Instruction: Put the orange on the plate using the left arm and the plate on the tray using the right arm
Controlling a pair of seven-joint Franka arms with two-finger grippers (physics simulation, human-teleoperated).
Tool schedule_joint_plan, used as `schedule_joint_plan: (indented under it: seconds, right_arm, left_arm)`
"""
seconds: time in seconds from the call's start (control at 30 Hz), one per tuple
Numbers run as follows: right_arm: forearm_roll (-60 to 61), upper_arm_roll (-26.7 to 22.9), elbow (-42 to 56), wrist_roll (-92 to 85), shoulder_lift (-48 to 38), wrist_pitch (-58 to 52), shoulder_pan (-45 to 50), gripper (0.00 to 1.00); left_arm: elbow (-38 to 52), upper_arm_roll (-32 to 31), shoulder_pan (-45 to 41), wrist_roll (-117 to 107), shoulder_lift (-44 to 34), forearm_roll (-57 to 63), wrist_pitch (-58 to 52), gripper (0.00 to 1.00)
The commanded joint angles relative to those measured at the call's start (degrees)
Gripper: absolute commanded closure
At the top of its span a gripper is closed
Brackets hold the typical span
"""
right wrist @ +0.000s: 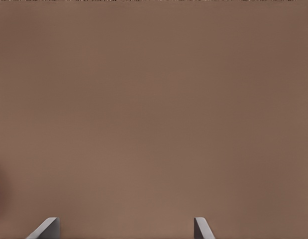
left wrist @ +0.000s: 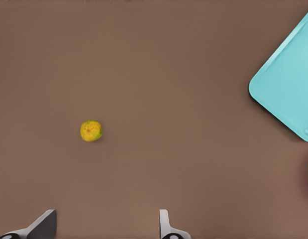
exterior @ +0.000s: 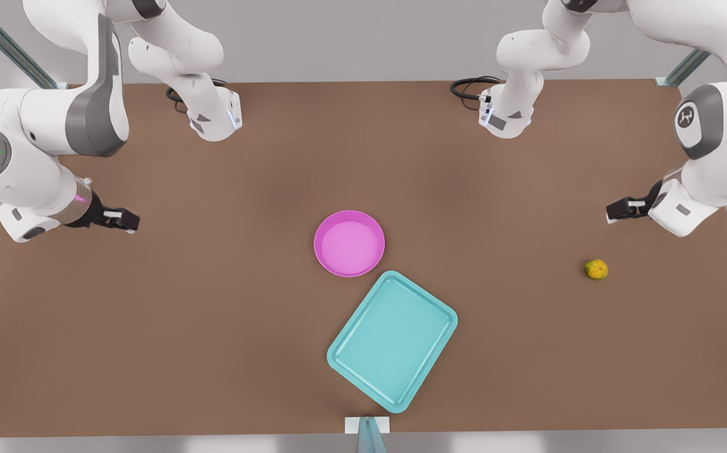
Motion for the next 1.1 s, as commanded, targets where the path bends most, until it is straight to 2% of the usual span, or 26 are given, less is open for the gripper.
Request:
schedule_joint_plan:
  seconds: [0.0, 0.07, 0.1, 0.13, 0.17, 0.23, 0.27, 0.37, 0.4, 0.43, 0.5, 0.8, 1.07]
  right_arm:
    - [0.0, 0.0, 0.0, 3.2, -0.1, 1.3, 0.0, 0.00]
    - [0.0, 0.0, 0.0, 3.2, 0.0, 1.3, 0.0, 0.00]
    - [0.0, 0.0, 0.1, 3.2, 0.1, 1.3, 0.1, 0.00]
    - [0.0, 0.0, 0.1, 3.2, 0.2, 1.4, 0.0, 0.00]
    - [0.0, 0.0, 0.1, 3.1, 0.2, 1.4, 0.0, 0.00]
    - [0.0, 0.0, 0.0, 3.2, 0.3, 1.5, 0.0, 0.00]
    - [0.0, 0.0, -0.1, 3.1, 0.5, 1.5, -0.1, 0.00]
    - [-1.5, 0.1, 0.6, 3.3, 2.1, 0.2, 0.9, 0.00]
    - [-6.5, 0.1, 3.3, 3.3, 3.5, -2.7, 2.8, 0.00]
    - [-6.6, 0.1, 3.5, 3.4, 3.6, -5.5, 2.9, 0.00]
    - [-5.7, -0.1, 3.7, 3.3, 3.4, -5.7, 2.4, 0.00]
    - [-5.7, -0.4, 6.3, 3.2, 3.6, -5.7, 1.9, 0.00]
    - [-5.6, -0.3, 7.1, 3.2, 3.6, -6.4, 2.2, 0.00]
  left_arm:
    - [0.0, 0.0, 0.1, 0.9, 0.1, 0.0, 0.5, 0.00]
    - [-0.5, 2.0, 1.1, -0.8, 2.6, -0.7, 0.5, 0.00]
    - [-1.0, 2.5, 3.7, -3.7, 7.8, -1.8, 2.4, 0.00]
    - [-4.3, 4.3, 4.6, -2.0, 8.8, -1.8, 7.4, 0.00]
    - [-13.6, 6.2, 4.5, 7.1, 9.0, -1.8, 20.0, 0.00]
    - [-20.2, 6.6, 4.9, 14.2, 13.8, -2.3, 34.7, 0.00]
    - [-22.4, 6.6, 5.6, 14.9, 15.1, -2.3, 39.9, 0.00]
    - [-22.5, 6.6, 8.3, 16.4, 20.4, -2.5, 46.1, 0.00]
    - [-23.1, 6.7, 9.1, 18.5, 20.8, -2.5, 45.8, 0.00]
    - [-23.4, 6.7, 9.1, 18.5, 20.9, -2.5, 45.9, 0.00]
    - [-25.9, 6.8, 9.0, 18.3, 20.6, -2.5, 45.1, 0.00]
    - [-25.7, 6.6, 8.9, 17.9, 24.6, -2.7, 51.8, 0.00]
    - [-25.6, 6.5, 8.7, 17.8, 26.4, -3.2, 53.2, 0.00]
